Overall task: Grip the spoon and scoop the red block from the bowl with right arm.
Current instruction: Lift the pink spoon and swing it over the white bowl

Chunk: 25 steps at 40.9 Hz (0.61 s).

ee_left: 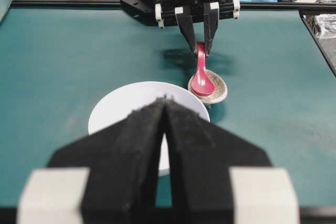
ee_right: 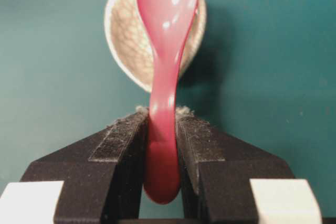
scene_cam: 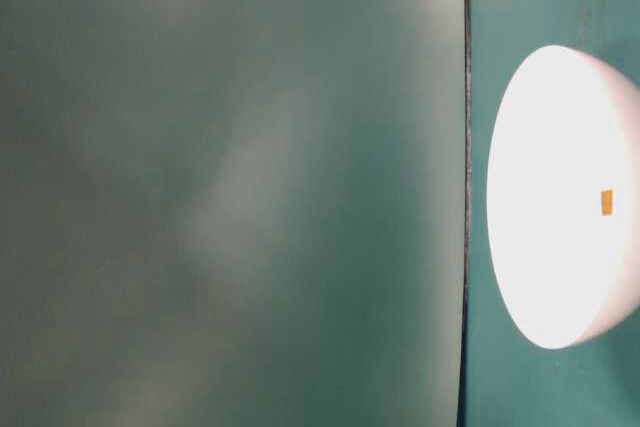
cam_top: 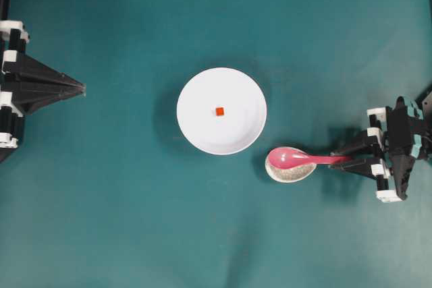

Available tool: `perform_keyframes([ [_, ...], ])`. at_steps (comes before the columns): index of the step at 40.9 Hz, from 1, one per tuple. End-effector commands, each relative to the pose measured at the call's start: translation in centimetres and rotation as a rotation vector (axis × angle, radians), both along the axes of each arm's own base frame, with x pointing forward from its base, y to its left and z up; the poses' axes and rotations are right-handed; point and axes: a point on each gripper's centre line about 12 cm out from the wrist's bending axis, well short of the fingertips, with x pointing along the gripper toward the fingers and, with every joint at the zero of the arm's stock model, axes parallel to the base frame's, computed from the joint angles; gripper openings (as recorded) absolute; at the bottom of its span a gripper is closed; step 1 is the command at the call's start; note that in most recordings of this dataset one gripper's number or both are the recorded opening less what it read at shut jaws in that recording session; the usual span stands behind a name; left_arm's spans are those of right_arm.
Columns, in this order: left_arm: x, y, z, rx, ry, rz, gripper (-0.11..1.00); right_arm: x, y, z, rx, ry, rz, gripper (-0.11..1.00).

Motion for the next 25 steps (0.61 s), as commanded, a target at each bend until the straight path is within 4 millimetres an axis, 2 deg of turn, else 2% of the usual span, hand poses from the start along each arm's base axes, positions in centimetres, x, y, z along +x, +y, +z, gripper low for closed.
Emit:
perform_keyframes([
  [1,0.2,0.0,0.9,-0.002,-0.021,0.001,0.0,0.6,0.4,1.5,0.031,-0.064,0.003,0.24],
  [8,0.1,0.0,1.1,-0.003,-0.031,0.001,0.0,1.7,0.6,4.3,0.068,-0.132,0.002,0.24],
  [15,0.0,0.0,1.3,-0.003,-0.041,0.001,0.0,4.5,-0.3,8.7,0.136,-0.129,-0.043,0.23],
  [20,0.0,0.0,1.4,-0.005,-0.046,0.001,0.0,6.7,-2.0,13.0,0.193,-0.065,-0.071,0.24],
  [25,-0.1,0.0,1.5,-0.008,-0.051,0.001,0.0,8.2,-4.5,15.8,0.245,0.075,-0.106,0.24],
])
